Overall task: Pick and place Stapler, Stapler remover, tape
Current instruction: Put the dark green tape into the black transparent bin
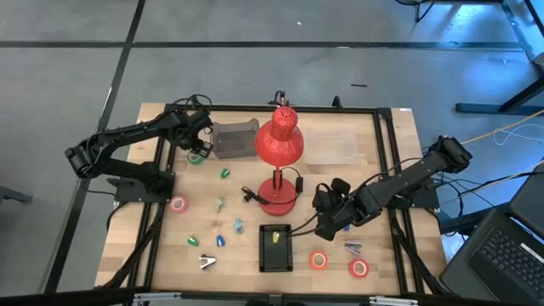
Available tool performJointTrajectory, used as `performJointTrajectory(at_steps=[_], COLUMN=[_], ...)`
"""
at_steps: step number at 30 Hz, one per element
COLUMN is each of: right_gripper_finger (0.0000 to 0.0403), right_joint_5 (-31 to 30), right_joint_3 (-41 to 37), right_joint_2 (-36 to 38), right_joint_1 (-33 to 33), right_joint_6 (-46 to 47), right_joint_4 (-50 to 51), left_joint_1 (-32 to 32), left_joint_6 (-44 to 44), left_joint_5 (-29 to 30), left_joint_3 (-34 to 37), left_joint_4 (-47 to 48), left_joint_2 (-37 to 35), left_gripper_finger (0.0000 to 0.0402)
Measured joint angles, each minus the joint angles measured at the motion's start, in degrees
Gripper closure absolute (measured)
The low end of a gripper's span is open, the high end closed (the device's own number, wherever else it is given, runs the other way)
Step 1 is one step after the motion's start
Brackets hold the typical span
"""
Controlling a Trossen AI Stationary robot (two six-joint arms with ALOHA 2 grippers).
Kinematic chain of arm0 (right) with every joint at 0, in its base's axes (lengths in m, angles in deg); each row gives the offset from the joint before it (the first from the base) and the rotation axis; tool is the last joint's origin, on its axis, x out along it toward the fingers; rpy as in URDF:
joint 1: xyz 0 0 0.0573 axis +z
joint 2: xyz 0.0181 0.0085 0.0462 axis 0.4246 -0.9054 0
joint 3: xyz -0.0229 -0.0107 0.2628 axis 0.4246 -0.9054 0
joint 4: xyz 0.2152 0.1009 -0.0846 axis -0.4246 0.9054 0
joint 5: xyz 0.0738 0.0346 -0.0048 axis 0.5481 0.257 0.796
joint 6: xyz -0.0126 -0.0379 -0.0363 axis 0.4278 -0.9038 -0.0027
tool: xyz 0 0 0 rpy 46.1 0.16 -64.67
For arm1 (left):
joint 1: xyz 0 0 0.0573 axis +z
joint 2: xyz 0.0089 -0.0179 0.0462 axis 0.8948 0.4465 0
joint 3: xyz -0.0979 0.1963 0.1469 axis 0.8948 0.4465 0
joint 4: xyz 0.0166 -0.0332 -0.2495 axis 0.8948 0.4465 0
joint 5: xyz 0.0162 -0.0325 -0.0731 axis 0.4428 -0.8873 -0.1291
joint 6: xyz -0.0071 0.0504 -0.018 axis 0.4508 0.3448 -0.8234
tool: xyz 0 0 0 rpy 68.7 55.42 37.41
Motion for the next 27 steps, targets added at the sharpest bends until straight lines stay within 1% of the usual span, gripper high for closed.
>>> performJointTrajectory(at_steps=[4,7,13,15,20,22,27], right_gripper_finger=[0.0183,0.0183,0.0183,0.0183,0.0183,0.0183,0.0183], right_joint_5=[0.00,0.00,0.00,0.00,0.00,0.00,0.00], right_joint_3=[0.00,0.00,0.00,-0.02,-0.02,-0.02,-0.04], right_joint_2=[-0.01,-0.02,-0.04,-0.04,-0.04,-0.04,-0.07], right_joint_1=[0.02,0.02,0.04,0.04,0.54,0.87,1.54], right_joint_6=[-0.07,-0.04,-0.04,-0.04,-0.02,0.03,0.21], right_joint_4=[0.02,-0.02,0.00,0.01,0.00,-0.01,0.01], left_joint_1=[-0.03,0.09,0.75,0.87,1.46,1.47,1.33], left_joint_6=[-0.17,-0.65,1.04,1.31,3.60,4.50,8.44], left_joint_5=[0.12,0.36,0.52,-0.36,2.10,1.66,3.95], left_joint_3=[0.06,0.06,0.12,0.04,-0.11,0.23,0.19], left_joint_4=[-0.03,-0.26,-2.57,-3.80,-4.95,-5.85,-5.37], left_joint_2=[1.21,3.51,10.68,13.05,17.96,19.66,20.60], left_gripper_finger=[0.0263,0.0263,0.0263,0.0263,0.0263,0.0263,0.0269])
